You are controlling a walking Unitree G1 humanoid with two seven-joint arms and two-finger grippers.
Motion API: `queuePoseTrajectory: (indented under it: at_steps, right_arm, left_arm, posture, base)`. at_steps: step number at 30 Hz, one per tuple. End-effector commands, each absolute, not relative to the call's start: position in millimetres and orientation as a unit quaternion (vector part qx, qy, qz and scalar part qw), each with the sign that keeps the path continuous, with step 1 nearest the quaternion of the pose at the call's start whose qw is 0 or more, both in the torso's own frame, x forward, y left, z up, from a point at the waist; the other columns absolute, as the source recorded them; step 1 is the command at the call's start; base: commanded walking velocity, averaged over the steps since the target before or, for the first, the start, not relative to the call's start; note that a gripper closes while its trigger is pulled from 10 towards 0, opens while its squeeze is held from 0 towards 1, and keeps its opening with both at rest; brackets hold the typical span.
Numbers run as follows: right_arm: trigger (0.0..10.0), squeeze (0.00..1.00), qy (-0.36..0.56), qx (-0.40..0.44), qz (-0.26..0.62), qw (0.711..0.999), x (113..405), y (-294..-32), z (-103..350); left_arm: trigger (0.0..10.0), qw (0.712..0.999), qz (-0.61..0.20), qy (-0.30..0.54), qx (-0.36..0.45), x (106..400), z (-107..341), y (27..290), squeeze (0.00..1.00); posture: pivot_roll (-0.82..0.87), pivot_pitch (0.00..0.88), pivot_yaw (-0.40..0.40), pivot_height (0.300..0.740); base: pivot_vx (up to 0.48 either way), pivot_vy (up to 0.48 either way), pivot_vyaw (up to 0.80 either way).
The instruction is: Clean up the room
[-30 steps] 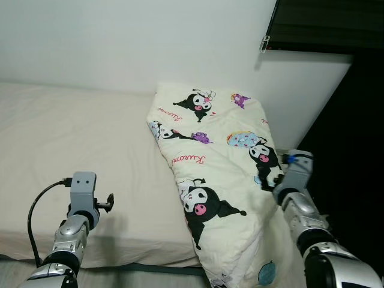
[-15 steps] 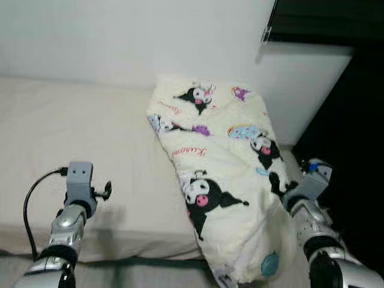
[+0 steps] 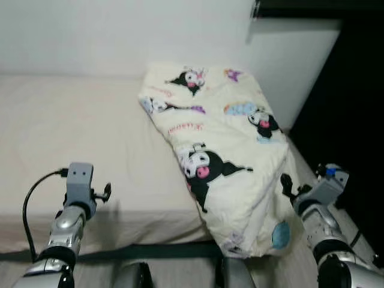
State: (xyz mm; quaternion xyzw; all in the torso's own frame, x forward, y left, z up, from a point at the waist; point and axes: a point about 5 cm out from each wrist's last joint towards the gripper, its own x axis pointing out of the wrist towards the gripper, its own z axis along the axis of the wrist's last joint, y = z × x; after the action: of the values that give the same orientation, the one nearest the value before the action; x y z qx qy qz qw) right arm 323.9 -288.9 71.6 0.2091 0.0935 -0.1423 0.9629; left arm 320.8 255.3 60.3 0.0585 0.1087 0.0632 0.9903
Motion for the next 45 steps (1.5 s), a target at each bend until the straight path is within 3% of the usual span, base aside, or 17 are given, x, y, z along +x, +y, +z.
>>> queuePoseTrajectory:
  at_steps: [1,6,11,15,22,36,45]
  right_arm:
    - [10.0,0.0,0.067,0.235,-0.139,0.96,325.6,-294.3,79.1]
    - [10.0,0.0,0.011,0.3,-0.093,0.949,331.4,-292.8,92.2]
    - [10.0,0.0,0.004,0.31,-0.084,0.947,331.9,-290.2,92.2]
    - [10.0,0.0,-0.027,0.367,-0.044,0.929,332.0,-278.6,89.3]
    - [10.0,0.0,-0.06,0.391,0.051,0.917,335.9,-257.0,94.2]
    - [10.0,0.0,-0.007,0.384,0.077,0.92,341.8,-233.3,86.8]
    - [10.0,0.0,0.061,0.341,0.106,0.932,348.7,-203.6,81.0]
  left_arm:
    - [10.0,0.99,0.059,0.108,0.072,320.0,61.1,257.4,0.0]
    - [10.0,0.989,0.054,0.108,0.085,319.8,61.9,258.5,0.0]
    - [10.0,0.989,0.052,0.106,0.089,320.5,63.0,258.2,0.0]
    - [10.0,0.989,0.045,0.101,0.101,322.6,65.6,256.3,0.0]
    - [10.0,0.988,0.041,0.099,0.109,323.0,66.3,255.2,0.0]
    - [10.0,0.988,0.036,0.093,0.116,323.5,67.6,252.8,0.0]
    - [10.0,0.989,0.036,0.089,0.115,325.0,69.4,251.4,0.0]
  posture:
    - [-0.11,0.077,-0.015,0.56]
    - [-0.11,0.078,-0.006,0.535]
    - [-0.11,0.078,-0.006,0.535]
    - [-0.11,0.078,-0.005,0.535]
    - [-0.1,0.082,-0.001,0.535]
    - [-0.1,0.082,-0.007,0.535]
    - [-0.11,0.082,-0.009,0.535]
  base:
    - [0.0,0.0,0.0]
    - [0.0,0.0,0.0]
    - [0.0,0.0,0.0]
    - [0.0,0.0,0.0]
    - [0.0,0.0,0.0]
    - [0.0,0.0,0.0]
    - [0.0,0.0,0.0]
